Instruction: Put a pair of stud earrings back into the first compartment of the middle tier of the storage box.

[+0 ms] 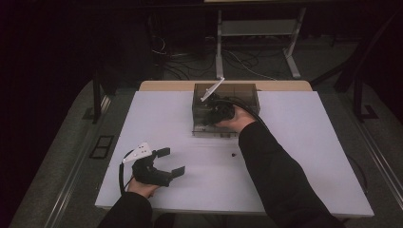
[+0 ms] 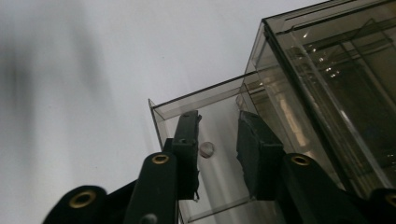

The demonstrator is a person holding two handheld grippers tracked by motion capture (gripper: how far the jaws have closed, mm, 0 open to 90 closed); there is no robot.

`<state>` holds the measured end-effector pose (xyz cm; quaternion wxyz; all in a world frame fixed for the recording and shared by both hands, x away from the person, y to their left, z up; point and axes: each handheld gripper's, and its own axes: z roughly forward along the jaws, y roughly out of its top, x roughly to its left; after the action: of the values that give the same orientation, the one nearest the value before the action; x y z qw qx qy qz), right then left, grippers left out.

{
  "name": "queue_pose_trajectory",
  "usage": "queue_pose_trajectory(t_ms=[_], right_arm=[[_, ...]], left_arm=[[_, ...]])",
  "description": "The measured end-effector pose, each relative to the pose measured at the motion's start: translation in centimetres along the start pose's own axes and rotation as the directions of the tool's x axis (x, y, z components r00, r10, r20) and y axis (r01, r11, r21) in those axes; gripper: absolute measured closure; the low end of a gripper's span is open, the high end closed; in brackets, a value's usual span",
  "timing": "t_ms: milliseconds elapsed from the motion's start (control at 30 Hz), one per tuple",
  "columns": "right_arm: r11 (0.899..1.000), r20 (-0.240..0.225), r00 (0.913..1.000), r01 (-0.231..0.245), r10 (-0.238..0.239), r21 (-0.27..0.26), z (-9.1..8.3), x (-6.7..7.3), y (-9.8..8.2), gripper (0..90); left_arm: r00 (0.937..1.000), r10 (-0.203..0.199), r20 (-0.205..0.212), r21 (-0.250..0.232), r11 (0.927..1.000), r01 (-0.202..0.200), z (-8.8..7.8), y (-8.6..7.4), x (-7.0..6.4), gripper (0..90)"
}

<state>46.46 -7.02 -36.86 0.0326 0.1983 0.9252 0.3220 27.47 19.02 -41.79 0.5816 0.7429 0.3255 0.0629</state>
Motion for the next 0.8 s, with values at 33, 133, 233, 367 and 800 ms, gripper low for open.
queue_pose_trajectory(t_ms=[33, 133, 233, 367, 800], right_arm=[[1.0, 0.0, 1.0, -0.001, 0.001, -0.001, -0.2, -0.1, 0.0, 65.5], [1.0, 0.003, 0.9999, -0.011, 0.011, -0.009, -0.8, 0.0, -0.1, 62.2], [1.0, 0.006, 0.9999, -0.012, 0.012, -0.017, -1.4, 0.1, -0.4, 57.1], [0.999, 0.007, 0.9995, -0.03, 0.03, -0.011, -2.3, 0.5, -0.6, 44.5], [0.997, -0.004, 0.9988, -0.049, 0.049, -0.057, -5.2, 2.2, -2.2, 7.1]], left_arm=[[1.0, 0.002, -0.001, 0.0, 1.0, -0.002, 0.0, 0.0, 0.0, 0.0], [1.0, 0.003, -0.001, 0.0, 1.0, -0.003, 0.0, 0.0, 0.0, 0.0], [1.0, -0.001, -0.003, -0.004, 1.0, 0.001, 0.0, 0.0, 0.0, 0.0], [1.0, -0.004, -0.006, -0.007, 1.0, 0.004, -0.1, 0.0, 0.1, 0.0], [1.0, -0.006, -0.007, -0.003, 1.0, 0.006, 0.1, 0.0, 0.0, 0.0]])
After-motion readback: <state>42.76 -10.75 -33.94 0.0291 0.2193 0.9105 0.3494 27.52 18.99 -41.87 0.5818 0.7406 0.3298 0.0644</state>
